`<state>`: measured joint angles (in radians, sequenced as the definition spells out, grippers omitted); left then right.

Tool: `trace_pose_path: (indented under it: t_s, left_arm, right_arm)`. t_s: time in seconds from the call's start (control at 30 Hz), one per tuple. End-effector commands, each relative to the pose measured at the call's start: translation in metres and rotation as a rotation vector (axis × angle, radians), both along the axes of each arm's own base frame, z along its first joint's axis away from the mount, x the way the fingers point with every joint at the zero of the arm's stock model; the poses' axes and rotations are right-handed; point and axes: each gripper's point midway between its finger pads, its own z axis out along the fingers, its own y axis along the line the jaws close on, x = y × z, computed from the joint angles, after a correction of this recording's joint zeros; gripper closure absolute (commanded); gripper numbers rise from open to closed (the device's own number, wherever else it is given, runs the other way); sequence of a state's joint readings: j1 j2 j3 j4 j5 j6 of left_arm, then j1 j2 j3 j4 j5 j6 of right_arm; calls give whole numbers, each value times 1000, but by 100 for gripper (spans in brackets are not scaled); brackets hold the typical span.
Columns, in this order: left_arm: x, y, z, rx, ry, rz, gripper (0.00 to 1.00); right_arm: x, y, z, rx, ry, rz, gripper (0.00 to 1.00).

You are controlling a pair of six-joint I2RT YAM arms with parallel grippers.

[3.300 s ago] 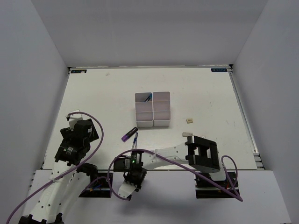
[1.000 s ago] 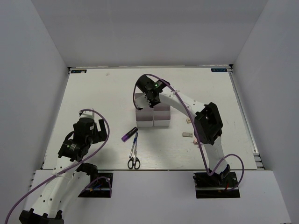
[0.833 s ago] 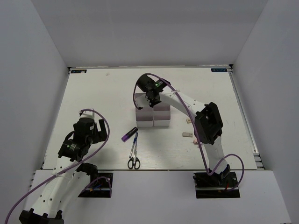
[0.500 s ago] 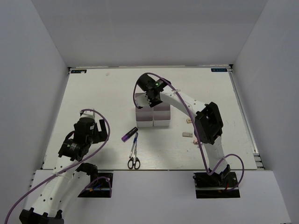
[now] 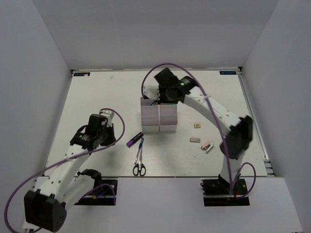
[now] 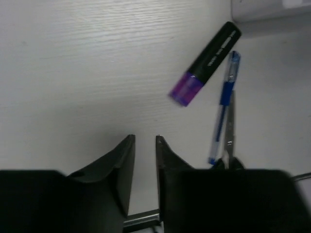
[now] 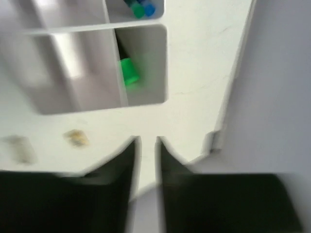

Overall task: Sort the stationery into containers
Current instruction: Place the pen in the storage box, then pick up the pen from the center of the board.

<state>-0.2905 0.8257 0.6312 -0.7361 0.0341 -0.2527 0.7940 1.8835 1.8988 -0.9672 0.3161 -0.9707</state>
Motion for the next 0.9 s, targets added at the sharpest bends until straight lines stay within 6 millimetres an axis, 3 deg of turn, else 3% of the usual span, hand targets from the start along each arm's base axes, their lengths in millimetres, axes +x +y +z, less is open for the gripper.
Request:
trace_pose_path:
  t_s: [0.0,0.03,0.07,0.1,0.13,0.17,0.2,0.27,0.3,0.57,0.67,0.87]
  left_arm:
    - [5,-44,7,-66,47,-199,60]
    - [14,-47,16,-32,24,-206,54]
    - [9,-60,1,18,80,-285,50]
    - [12,-61,0,50,79,-286,45]
    - [22,-65,7,74,52,-287,38]
    - [23,-70,1,104,72,-306,36]
    - [25,-75,-3,123,78,-332,34]
    - [34,-83,-8,123,60,-349,30]
    - [35,-85,-16,133,79,-356,30]
    - [63,-99,-36,212,-4,-407,29]
    - [70,-100,-40,234,-15,-413,34]
    - [71,-93,-62,295,26,-424,39]
  right_arm:
    - [-62,-8,19,395,226,-179,44]
    - [-81,-6,-1,434,354,-168,10]
    - [-92,-12,10,518,381,-218,10]
    - [-103,-25,-22,496,457,-269,10]
    - [-111,-16,-23,559,511,-243,17]
    - [-120,-19,-12,620,503,-241,24]
    - [-124,-28,-37,630,542,-285,33]
    - [-128,-33,-34,679,536,-291,45]
    - [-133,-42,-43,685,558,-318,45]
    - [-148,-61,-45,792,603,-347,44]
    - [-153,-65,-46,827,621,-361,44]
    - [-155,-75,-42,909,619,-386,40]
